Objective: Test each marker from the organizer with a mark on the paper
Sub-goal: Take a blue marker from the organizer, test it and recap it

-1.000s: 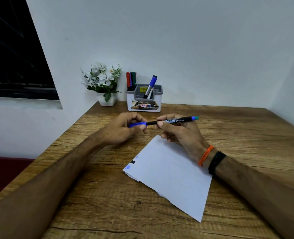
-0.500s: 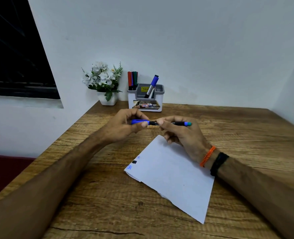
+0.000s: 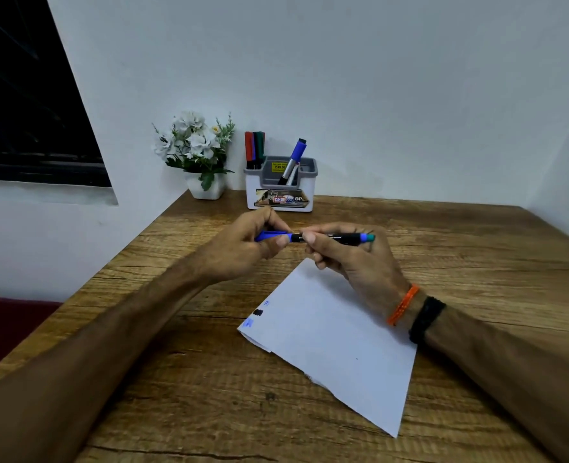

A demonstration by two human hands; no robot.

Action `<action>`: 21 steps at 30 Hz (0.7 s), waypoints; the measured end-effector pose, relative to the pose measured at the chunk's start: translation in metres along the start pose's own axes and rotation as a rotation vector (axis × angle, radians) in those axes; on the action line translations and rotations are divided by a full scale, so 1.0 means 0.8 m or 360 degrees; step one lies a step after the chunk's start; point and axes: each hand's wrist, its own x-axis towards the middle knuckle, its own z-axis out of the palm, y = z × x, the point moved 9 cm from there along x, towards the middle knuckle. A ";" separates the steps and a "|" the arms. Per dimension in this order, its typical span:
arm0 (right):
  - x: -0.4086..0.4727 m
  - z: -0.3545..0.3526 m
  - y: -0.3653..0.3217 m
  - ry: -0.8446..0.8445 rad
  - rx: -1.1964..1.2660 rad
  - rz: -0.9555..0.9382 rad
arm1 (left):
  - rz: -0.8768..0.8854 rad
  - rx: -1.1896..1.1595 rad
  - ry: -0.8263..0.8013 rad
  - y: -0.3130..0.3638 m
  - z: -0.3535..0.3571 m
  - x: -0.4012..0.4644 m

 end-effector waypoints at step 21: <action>0.000 0.020 -0.023 -0.0234 -0.0623 -0.0161 | -0.0048 -0.0655 0.0513 0.019 -0.044 -0.006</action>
